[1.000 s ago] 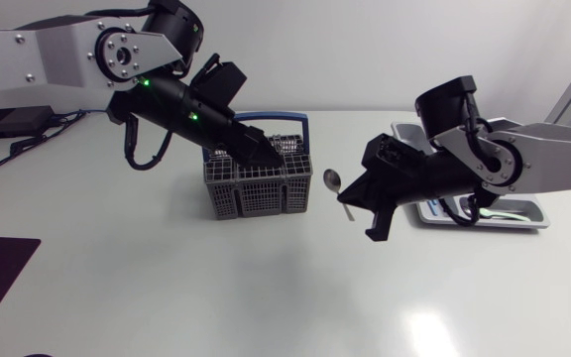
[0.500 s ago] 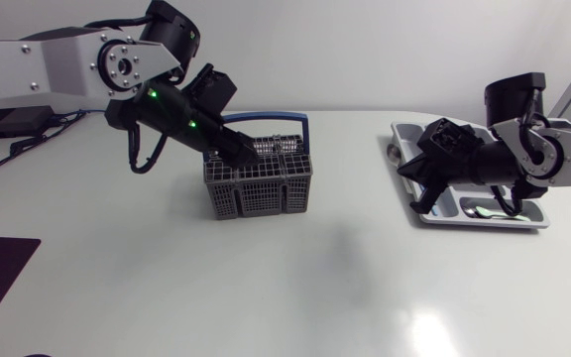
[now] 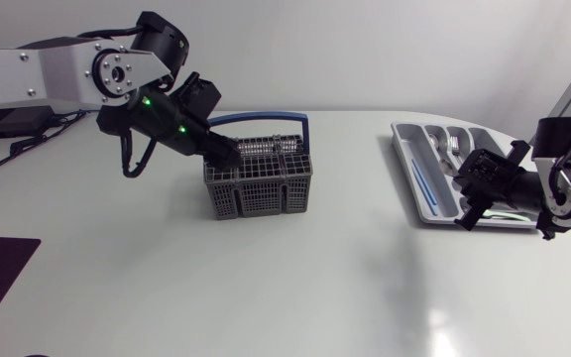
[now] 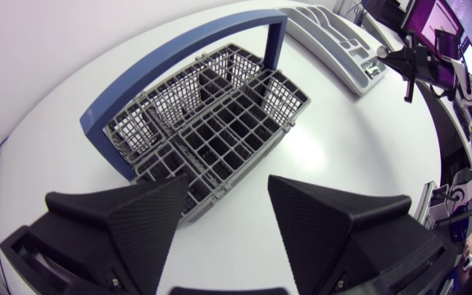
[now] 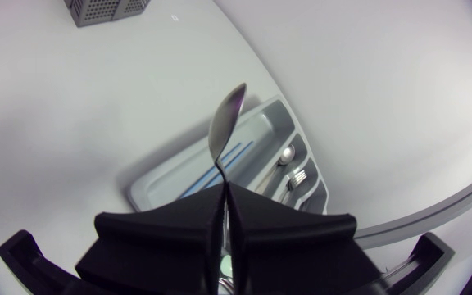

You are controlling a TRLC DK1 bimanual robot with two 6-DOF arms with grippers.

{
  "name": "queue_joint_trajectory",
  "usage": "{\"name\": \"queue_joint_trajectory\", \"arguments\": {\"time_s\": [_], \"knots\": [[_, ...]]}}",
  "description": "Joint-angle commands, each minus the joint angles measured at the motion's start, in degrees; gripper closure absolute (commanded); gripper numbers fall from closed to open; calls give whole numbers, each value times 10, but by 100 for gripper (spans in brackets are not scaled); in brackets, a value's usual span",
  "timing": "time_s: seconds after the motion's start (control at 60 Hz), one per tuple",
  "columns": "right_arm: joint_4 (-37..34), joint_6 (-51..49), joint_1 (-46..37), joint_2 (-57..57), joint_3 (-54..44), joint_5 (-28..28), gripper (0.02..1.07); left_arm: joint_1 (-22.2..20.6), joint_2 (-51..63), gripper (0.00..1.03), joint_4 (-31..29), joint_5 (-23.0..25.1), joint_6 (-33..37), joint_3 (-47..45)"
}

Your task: Unload the cutlery basket into the drawer organizer.

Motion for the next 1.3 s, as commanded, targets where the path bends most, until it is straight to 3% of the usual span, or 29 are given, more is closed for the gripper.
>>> {"name": "queue_joint_trajectory", "arguments": {"time_s": [0.0,0.417,0.8,0.9,0.95,1.033,1.083,1.183,1.283], "knots": [[32,-45,-26,31,-20,8,101,-1,6,35,1,-4,-11,-16],[117,-156,-148,156,7,-11,101,-9,4,35,1,-4,-17,-14],[186,-217,-181,226,31,-6,99,-10,-7,35,-3,-5,-20,-26],[194,-232,-184,233,31,1,91,-9,-13,35,-6,-6,-20,-30],[198,-235,-184,233,29,2,81,-7,-15,35,-7,-6,-19,-31],[200,-243,-185,234,26,15,49,-6,-19,35,-7,-6,-18,-34],[200,-244,-185,231,25,21,37,-5,-20,35,-7,-7,-18,-36],[198,-242,-186,216,24,26,23,-4,-23,35,-7,-10,-16,-41],[184,-225,-186,185,21,23,19,-4,-28,35,-7,-11,-16,-47]]}}
